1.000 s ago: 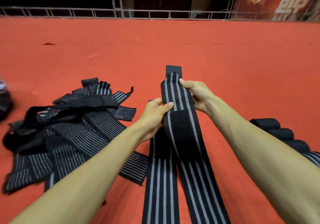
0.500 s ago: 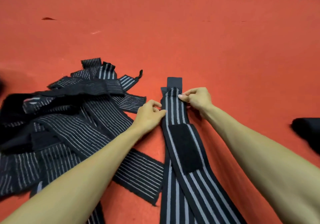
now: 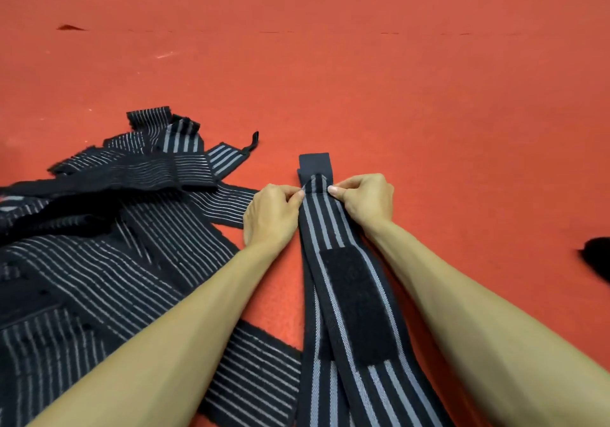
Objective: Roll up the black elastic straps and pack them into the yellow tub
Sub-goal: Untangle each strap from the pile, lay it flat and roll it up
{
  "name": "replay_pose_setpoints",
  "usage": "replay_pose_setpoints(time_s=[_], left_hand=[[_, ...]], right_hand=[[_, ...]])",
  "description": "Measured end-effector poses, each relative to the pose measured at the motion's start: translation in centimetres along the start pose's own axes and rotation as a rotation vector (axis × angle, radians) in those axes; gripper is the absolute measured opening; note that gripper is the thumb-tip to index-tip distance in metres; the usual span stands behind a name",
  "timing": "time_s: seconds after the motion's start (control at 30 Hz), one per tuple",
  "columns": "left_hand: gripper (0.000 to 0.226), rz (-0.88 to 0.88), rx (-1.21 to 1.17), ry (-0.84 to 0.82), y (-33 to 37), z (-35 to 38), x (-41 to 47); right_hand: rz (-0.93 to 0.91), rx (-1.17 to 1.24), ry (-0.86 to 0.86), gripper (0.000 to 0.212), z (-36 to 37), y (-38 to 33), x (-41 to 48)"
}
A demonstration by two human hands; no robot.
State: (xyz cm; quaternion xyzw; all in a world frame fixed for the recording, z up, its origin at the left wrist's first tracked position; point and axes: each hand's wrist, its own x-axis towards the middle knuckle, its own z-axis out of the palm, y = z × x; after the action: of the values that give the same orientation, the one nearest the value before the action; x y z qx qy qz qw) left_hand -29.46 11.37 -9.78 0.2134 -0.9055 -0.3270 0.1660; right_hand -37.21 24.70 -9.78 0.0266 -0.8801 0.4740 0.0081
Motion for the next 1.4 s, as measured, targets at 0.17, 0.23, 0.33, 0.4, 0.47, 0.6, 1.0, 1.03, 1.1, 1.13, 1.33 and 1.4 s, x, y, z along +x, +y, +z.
replay_pose_setpoints(time_s=[0.17,0.23,0.33,0.4,0.47,0.6,1.0,1.03,1.1,1.13,1.33,1.4], left_hand=[[0.022,-0.058,0.024,0.01,0.4,0.1,0.2],[0.022,-0.041,0.06,-0.008,0.6,0.1,0.3],[0.023,-0.02,0.13,-0.069,1.3,0.1,0.4],[0.021,0.005,0.15,-0.073,1.5,0.3,0.5],[0.017,0.028,0.136,-0.08,1.3,0.3,0.4],[0.007,0.073,0.058,-0.117,1.6,-0.4,-0.2],[0.028,0.126,-0.577,-0.159,9.5,-10.3,-8.0],[0.028,0.165,-0.588,-0.147,10.2,-11.4,-8.9],[0.03,0.247,-0.552,-0.123,11.9,-13.7,-10.7],[0.032,0.279,-0.531,-0.094,12.9,-15.0,-11.8],[0.035,0.421,-0.527,-0.032,16.8,-20.5,-17.6],[0.042,0.396,-0.633,-0.152,17.5,-22.0,-19.4]], right_hand=[[-0.009,-0.021,0.027,0.01,0.3,0.2,-0.2],[-0.03,-0.035,0.009,0.009,0.1,0.2,-0.2],[-0.075,-0.086,-0.062,0.018,-0.4,0.2,0.0],[-0.095,-0.116,-0.101,0.023,-0.4,0.2,0.1],[-0.103,-0.115,-0.108,0.021,-0.3,0.3,0.0],[-0.123,0.043,-0.13,0.01,-0.9,0.3,-0.4],[-0.304,0.361,-0.179,0.012,-12.4,-7.9,-8.5],[-0.315,0.383,-0.19,0.011,-13.6,-8.8,-9.5],[-0.33,0.426,-0.238,0.01,-16.1,-10.7,-11.9],[-0.339,0.449,-0.264,0.009,-17.4,-11.7,-13.3],[-0.379,0.549,-0.416,0.007,-24.6,-15.9,-20.2],[-0.38,0.577,-0.508,0.012,-26.6,-16.3,-21.9]])
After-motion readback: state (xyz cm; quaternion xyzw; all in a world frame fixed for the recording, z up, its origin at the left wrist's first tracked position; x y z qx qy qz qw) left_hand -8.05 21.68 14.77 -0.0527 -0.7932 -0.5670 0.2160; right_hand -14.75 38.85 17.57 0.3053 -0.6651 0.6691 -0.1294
